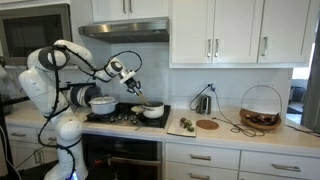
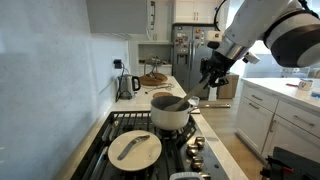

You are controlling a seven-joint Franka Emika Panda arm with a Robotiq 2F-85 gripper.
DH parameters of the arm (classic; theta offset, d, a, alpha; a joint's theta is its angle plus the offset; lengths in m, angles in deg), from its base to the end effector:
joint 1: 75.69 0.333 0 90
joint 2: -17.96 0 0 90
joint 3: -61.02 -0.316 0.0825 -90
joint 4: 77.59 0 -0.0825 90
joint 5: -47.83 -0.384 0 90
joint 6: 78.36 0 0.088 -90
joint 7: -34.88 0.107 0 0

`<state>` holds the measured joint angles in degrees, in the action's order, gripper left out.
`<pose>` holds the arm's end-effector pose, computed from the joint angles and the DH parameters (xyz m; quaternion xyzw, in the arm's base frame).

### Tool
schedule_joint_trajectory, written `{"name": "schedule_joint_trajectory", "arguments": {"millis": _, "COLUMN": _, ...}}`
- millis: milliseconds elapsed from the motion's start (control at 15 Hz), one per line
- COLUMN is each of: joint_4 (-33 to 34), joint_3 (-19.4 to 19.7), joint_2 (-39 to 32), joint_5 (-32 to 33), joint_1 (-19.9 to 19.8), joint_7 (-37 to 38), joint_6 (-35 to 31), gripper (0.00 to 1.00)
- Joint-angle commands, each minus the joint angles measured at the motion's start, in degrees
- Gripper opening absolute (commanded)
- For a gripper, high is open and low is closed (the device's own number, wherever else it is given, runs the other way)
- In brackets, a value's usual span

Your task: Remove the lid from the pot and use the spatula to stir the contents inside.

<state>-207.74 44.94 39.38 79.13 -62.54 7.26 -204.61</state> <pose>0.4148 0.2253 0.5358 0.7680 0.5571 0.1351 0.2858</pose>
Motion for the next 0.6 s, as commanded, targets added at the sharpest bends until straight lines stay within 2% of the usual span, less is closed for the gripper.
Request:
{"name": "schedule_joint_trajectory", "arguments": {"millis": 0, "joint_4": 0.28, "joint_3": 0.07, "joint_2": 0.87, "joint_5": 0.56, "joint_1": 1.33, "joint_7": 0.61, "joint_6": 2.92, "gripper": 0.08}}
{"name": "schedule_joint_trajectory", "arguments": {"millis": 533, "joint_4": -1.12, "joint_3": 1.41, "joint_2": 3.52, "joint_5": 1.37, "joint_1": 1.04, "joint_7": 0.52, "joint_6": 6.29, "gripper": 0.08}}
